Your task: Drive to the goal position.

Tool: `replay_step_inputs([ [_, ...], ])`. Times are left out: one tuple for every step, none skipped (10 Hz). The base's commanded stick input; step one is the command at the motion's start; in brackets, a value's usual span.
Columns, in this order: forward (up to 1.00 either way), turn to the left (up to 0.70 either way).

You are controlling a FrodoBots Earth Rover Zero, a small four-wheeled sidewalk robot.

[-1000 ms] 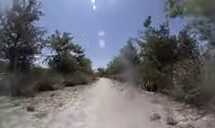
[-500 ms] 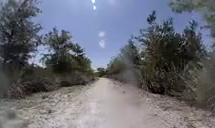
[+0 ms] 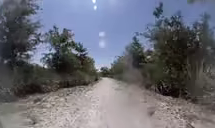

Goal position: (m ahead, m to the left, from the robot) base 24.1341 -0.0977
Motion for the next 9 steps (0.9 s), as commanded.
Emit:
replay_step_inputs([
  [0.7,0.0],
  [0.7,0.0],
  [0.7,0.0],
  [0.7,0.0],
  [0.7,0.0],
  [0.7,0.0],
  [0.7,0.0],
  [0.7,0.0],
  [0.7,0.01],
])
